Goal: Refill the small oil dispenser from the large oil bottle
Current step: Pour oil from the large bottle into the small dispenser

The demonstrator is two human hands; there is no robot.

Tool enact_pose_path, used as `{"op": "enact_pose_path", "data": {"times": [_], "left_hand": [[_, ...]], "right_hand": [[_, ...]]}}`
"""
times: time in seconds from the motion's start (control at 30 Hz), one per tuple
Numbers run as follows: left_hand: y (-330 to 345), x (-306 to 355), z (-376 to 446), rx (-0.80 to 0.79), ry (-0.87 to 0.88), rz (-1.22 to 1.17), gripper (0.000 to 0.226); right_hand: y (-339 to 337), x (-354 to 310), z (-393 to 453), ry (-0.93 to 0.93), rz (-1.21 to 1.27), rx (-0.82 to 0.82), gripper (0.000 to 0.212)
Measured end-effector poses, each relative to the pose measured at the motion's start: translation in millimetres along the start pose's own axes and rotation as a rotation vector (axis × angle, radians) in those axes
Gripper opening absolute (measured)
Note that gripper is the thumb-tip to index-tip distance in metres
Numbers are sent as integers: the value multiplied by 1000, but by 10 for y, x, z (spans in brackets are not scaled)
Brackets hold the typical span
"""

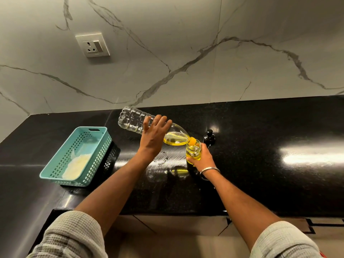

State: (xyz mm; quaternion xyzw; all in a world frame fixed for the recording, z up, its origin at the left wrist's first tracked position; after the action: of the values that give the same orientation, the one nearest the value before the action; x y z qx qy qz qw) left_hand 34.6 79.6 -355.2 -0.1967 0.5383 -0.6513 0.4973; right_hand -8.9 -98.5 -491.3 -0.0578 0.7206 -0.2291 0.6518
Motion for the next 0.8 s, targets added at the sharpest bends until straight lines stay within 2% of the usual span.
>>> {"op": "enact_pose_path", "data": {"times": [0.8], "left_hand": [[-38,6,-9,30,2,-30,70]], "right_hand": [[16,32,11,-13,-5,3,61]]}}
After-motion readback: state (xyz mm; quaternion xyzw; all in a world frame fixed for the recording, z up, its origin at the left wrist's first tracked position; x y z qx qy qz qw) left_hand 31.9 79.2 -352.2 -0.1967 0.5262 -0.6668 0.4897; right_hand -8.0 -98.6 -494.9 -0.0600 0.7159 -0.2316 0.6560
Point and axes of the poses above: each hand's wrist, its own z-axis towards the middle knuckle, its own y-axis out of the palm, x = y × z, the point moved 4 cm from there along z, towards the middle knuckle, and after that the axes turned 2 degrees about -x, right-handed, at the moved point
